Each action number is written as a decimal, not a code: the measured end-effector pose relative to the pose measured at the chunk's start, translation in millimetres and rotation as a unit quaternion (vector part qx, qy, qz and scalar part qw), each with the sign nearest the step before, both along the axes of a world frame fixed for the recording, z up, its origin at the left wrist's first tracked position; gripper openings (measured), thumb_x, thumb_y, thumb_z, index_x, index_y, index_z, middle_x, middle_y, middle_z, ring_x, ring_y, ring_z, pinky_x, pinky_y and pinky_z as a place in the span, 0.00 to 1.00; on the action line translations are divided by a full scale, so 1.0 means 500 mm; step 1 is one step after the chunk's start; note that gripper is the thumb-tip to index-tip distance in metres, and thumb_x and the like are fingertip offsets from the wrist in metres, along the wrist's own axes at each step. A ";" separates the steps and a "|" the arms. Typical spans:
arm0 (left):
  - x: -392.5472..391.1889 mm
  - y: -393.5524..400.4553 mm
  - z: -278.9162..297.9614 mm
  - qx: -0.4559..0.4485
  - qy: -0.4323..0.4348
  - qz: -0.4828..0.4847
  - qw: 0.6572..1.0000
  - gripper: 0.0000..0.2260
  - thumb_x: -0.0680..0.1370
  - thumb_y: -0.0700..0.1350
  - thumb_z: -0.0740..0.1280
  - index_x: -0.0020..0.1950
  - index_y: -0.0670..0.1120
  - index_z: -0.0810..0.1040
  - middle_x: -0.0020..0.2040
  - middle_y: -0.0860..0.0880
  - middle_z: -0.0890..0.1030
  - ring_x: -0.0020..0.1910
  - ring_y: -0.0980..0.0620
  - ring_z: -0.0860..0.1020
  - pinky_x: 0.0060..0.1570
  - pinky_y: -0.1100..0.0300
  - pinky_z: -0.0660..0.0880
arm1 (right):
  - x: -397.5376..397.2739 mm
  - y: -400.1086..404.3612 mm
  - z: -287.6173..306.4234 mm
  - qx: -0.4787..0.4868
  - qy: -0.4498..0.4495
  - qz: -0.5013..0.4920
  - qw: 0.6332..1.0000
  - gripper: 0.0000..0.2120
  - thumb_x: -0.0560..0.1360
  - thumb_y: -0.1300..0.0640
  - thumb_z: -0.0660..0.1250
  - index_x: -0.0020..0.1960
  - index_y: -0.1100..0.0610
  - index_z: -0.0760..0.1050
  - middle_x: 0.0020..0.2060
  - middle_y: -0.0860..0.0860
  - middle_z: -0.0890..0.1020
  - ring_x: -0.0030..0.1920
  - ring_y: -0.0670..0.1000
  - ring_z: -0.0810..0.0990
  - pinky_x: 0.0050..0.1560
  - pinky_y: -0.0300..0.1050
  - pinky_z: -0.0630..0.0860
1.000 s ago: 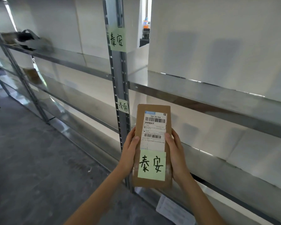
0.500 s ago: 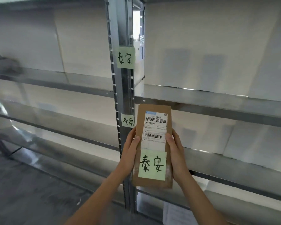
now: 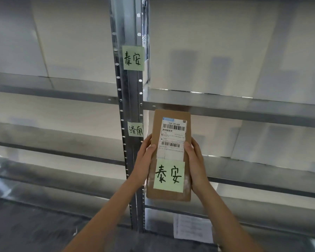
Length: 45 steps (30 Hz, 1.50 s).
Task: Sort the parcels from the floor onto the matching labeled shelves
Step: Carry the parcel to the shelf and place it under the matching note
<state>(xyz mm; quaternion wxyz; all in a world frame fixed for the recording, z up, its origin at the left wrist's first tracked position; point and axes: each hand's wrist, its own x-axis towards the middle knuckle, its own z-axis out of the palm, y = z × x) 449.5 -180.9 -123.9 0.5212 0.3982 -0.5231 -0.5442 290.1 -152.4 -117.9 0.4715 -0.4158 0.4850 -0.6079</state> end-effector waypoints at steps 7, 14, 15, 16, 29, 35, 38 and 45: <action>0.036 -0.029 0.020 0.080 -0.067 -0.136 0.985 0.13 0.84 0.47 0.55 0.66 0.56 0.73 0.46 0.50 0.86 0.40 0.52 0.84 0.38 0.59 0.80 | -0.065 -0.019 0.003 0.084 -0.008 0.009 0.996 0.28 0.78 0.39 0.64 0.74 0.46 0.61 0.56 0.53 0.82 0.56 0.57 0.83 0.53 0.54 0.81; 0.046 -0.059 0.013 0.134 -0.116 -0.205 0.963 0.17 0.81 0.56 0.63 0.67 0.51 0.76 0.53 0.44 0.85 0.46 0.48 0.85 0.43 0.57 0.79 | -0.128 -0.024 -0.009 0.111 -0.037 0.003 0.993 0.19 0.78 0.44 0.66 0.60 0.57 0.77 0.45 0.54 0.81 0.51 0.56 0.81 0.49 0.51 0.82; 0.049 -0.067 0.008 0.137 -0.141 -0.192 0.962 0.18 0.80 0.58 0.62 0.65 0.51 0.78 0.52 0.45 0.86 0.45 0.48 0.85 0.44 0.57 0.79 | -0.129 -0.028 -0.018 0.118 -0.043 -0.023 0.992 0.19 0.78 0.45 0.67 0.61 0.58 0.77 0.46 0.54 0.82 0.50 0.56 0.81 0.46 0.50 0.81; 0.051 -0.072 0.005 0.137 -0.168 -0.169 0.962 0.18 0.80 0.59 0.61 0.64 0.52 0.79 0.51 0.46 0.86 0.45 0.49 0.85 0.45 0.57 0.79 | -0.129 -0.033 -0.026 0.123 -0.055 -0.045 0.990 0.21 0.78 0.45 0.67 0.63 0.59 0.76 0.47 0.54 0.82 0.50 0.55 0.81 0.44 0.49 0.80; 0.003 -0.134 -0.107 0.215 -0.118 -0.039 0.969 0.21 0.81 0.58 0.63 0.70 0.49 0.70 0.63 0.45 0.80 0.59 0.41 0.80 0.60 0.42 0.78 | -0.160 -0.092 -0.086 0.149 -0.169 -0.239 0.944 0.24 0.78 0.48 0.70 0.70 0.52 0.67 0.61 0.55 0.79 0.60 0.57 0.79 0.63 0.66 0.77; -0.048 -0.187 -0.116 0.183 -0.073 0.042 0.979 0.15 0.82 0.45 0.62 0.70 0.48 0.75 0.64 0.45 0.81 0.62 0.43 0.78 0.66 0.46 0.74 | -0.187 -0.138 -0.111 0.175 -0.105 -0.216 0.955 0.18 0.83 0.42 0.57 0.67 0.52 0.67 0.62 0.53 0.77 0.61 0.56 0.76 0.69 0.63 0.72; -0.059 -0.208 -0.127 0.142 -0.076 0.074 0.984 0.16 0.84 0.44 0.59 0.72 0.48 0.72 0.63 0.47 0.81 0.62 0.46 0.78 0.67 0.48 0.73 | -0.197 -0.166 -0.134 0.186 0.005 -0.213 0.959 0.19 0.84 0.43 0.54 0.65 0.54 0.73 0.59 0.53 0.78 0.57 0.52 0.75 0.67 0.52 0.70; -0.082 -0.293 -0.194 0.082 -0.125 0.074 0.986 0.15 0.85 0.42 0.58 0.71 0.45 0.70 0.64 0.47 0.80 0.60 0.49 0.79 0.56 0.66 0.79 | -0.209 -0.240 -0.205 0.195 0.168 -0.188 0.948 0.25 0.86 0.47 0.49 0.65 0.61 0.77 0.63 0.60 0.81 0.64 0.60 0.78 0.68 0.52 0.71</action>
